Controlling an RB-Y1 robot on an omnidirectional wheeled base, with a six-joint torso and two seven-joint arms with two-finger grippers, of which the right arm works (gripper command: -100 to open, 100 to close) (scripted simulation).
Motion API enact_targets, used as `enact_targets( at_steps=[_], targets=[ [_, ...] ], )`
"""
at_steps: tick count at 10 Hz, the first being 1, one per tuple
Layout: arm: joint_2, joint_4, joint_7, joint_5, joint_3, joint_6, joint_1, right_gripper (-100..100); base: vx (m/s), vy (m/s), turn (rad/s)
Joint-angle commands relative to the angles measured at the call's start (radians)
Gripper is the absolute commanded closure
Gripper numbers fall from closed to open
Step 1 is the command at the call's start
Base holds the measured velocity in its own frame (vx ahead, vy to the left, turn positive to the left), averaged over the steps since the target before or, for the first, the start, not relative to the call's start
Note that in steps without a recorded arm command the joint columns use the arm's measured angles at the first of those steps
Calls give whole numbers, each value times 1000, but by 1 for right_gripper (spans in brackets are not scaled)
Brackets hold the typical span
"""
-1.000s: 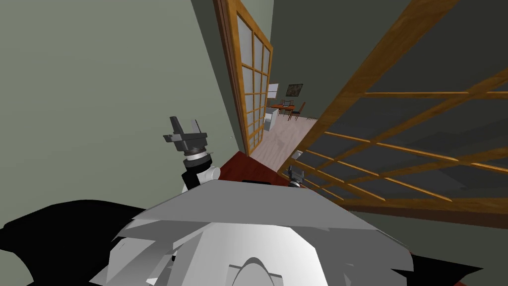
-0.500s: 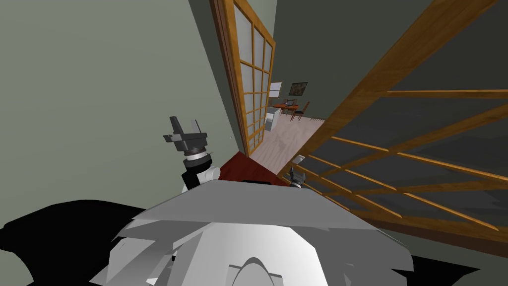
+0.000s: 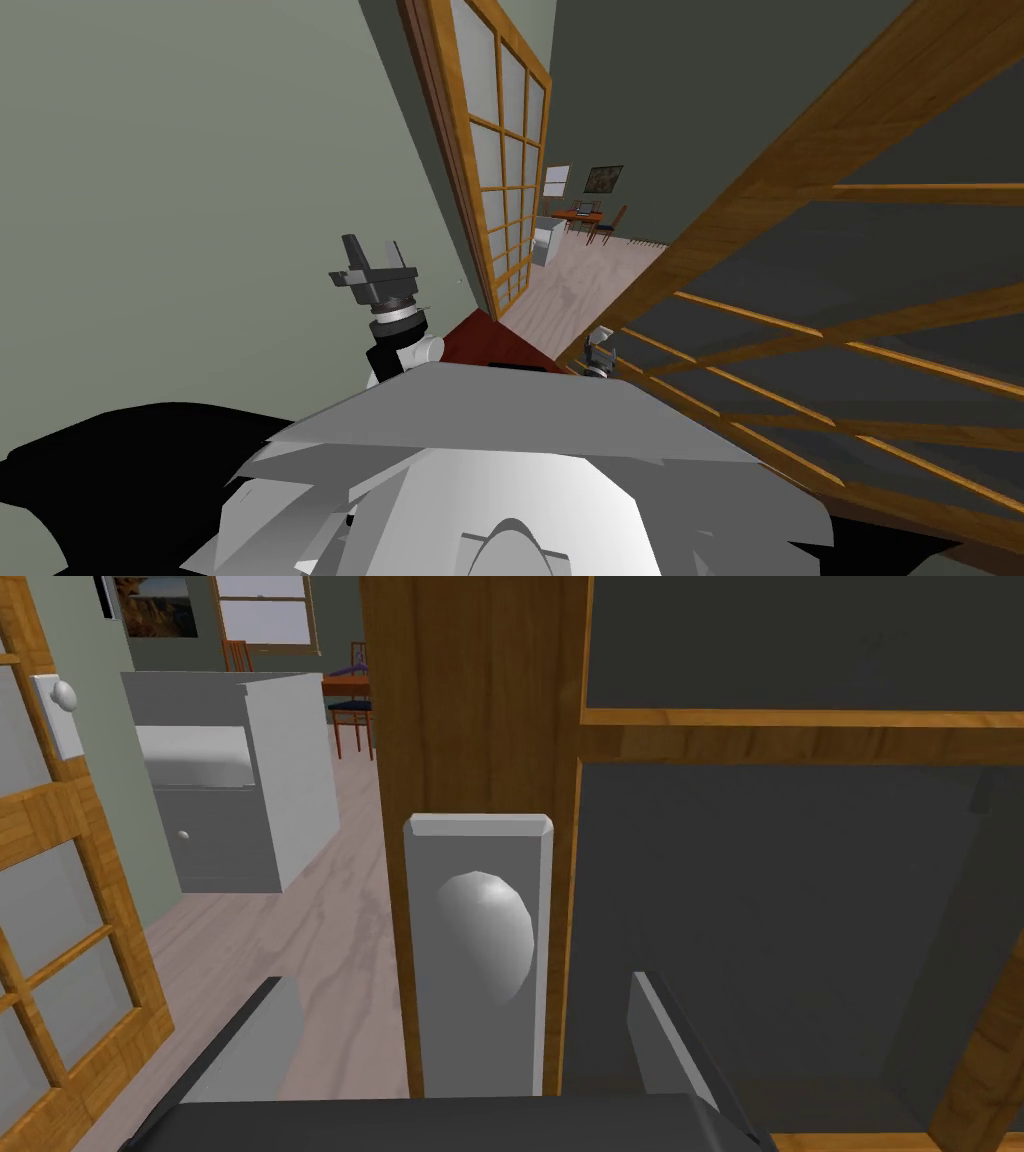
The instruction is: Push the door open
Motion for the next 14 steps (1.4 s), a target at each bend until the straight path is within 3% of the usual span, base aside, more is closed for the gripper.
enact_targets(
  at_steps=[1, 3, 4, 9, 14],
  targets=[
    [3, 10, -2, 0, -6, 3, -6, -100, 185, -128, 32],
    [4, 14, -4, 0, -6, 2, -8, -100, 145, -87, 15],
    [4, 14, -4, 0, -6, 2, -8, 100, -19, 11, -14],
    [4, 14, -4, 0, -6, 2, -8, 100, -14, 7, 2],
    [7, 31, 3, -32, -48, -3, -12, 100, 185, -36, -37]
  ],
)
